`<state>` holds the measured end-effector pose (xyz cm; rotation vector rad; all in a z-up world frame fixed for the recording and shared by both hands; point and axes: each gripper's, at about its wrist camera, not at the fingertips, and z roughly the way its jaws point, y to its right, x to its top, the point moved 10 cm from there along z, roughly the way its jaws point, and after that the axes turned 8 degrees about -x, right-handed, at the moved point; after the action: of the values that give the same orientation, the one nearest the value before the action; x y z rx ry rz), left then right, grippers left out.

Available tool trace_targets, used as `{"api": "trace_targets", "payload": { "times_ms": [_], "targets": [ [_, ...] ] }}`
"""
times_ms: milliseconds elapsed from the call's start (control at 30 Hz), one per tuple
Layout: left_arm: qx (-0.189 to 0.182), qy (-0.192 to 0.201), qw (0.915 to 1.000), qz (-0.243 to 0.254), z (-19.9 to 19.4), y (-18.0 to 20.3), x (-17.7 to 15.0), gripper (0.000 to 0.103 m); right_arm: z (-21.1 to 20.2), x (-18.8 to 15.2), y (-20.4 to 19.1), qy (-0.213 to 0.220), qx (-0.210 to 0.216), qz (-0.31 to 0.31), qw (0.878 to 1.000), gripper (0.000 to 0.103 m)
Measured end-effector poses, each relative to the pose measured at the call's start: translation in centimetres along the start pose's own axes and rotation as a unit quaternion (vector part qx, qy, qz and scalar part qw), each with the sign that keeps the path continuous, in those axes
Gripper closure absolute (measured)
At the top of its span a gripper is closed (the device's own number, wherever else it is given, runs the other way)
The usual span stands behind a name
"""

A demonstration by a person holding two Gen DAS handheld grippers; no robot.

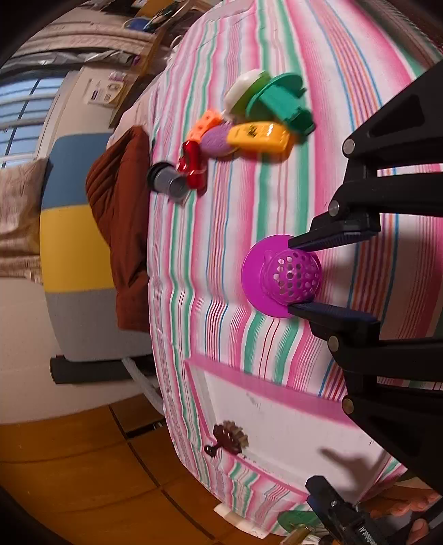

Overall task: Organize rigid objects
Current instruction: 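Lower the magenta suction cup into the tray beside the knob and open the right gripper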

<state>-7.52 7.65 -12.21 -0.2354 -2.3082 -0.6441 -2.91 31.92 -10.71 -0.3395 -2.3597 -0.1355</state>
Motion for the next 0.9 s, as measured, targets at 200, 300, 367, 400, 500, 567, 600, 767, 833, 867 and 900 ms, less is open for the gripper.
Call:
{"api": "trace_targets", "payload": {
  "times_ms": [200, 300, 367, 400, 500, 567, 600, 767, 833, 867, 900],
  "targets": [
    [-0.001, -0.003, 0.9998, -0.019, -0.3, -0.8, 0.1, 0.004, -0.1, 1.8, -3.5, 0.000, 0.035, -0.027, 0.999, 0.073],
    [0.005, 0.002, 0.9996, -0.028, -0.6, -1.3, 0.4, 0.004, -0.1, 3.1, -6.1, -0.003, 0.065, -0.050, 0.997, 0.073],
    [0.014, 0.004, 0.9995, -0.029, -0.7, -1.7, 0.6, 0.004, 0.2, 4.0, -7.9, -0.016, 0.097, -0.048, 0.994, 0.073],
    [0.018, 0.004, 0.9994, -0.028, -0.8, -1.8, 0.7, 0.004, 0.3, 4.3, -8.7, -0.023, 0.108, -0.048, 0.993, 0.073],
    [0.026, 0.006, 0.9993, -0.027, -0.9, -2.2, 0.8, 0.004, 0.9, 5.2, -11.2, -0.040, 0.132, -0.057, 0.989, 0.073],
    [0.028, 0.005, 0.9992, -0.027, -1.0, -2.4, 0.9, 0.004, 1.5, 5.6, -12.9, -0.047, 0.139, -0.074, 0.986, 0.073],
    [0.028, 0.005, 0.9992, -0.028, -1.0, -2.5, 0.9, 0.004, 1.7, 5.6, -13.5, -0.048, 0.139, -0.081, 0.986, 0.073],
    [0.029, 0.009, 0.9991, -0.030, -1.3, -3.1, 1.2, 0.004, 3.7, 4.9, -16.2, -0.076, 0.140, -0.110, 0.981, 0.073],
    [0.030, 0.011, 0.9990, -0.032, -1.4, -3.2, 1.3, 0.004, 4.8, 5.0, -17.0, -0.089, 0.133, -0.117, 0.980, 0.073],
    [0.030, 0.012, 0.9989, -0.034, -1.4, -3.4, 1.5, 0.004, 5.3, 5.0, -17.3, -0.095, 0.130, -0.121, 0.980, 0.073],
    [0.031, 0.013, 0.9987, -0.037, -1.5, -3.6, 1.6, 0.004, 5.8, 5.2, -17.8, -0.097, 0.127, -0.125, 0.979, 0.073]
  ]
}}
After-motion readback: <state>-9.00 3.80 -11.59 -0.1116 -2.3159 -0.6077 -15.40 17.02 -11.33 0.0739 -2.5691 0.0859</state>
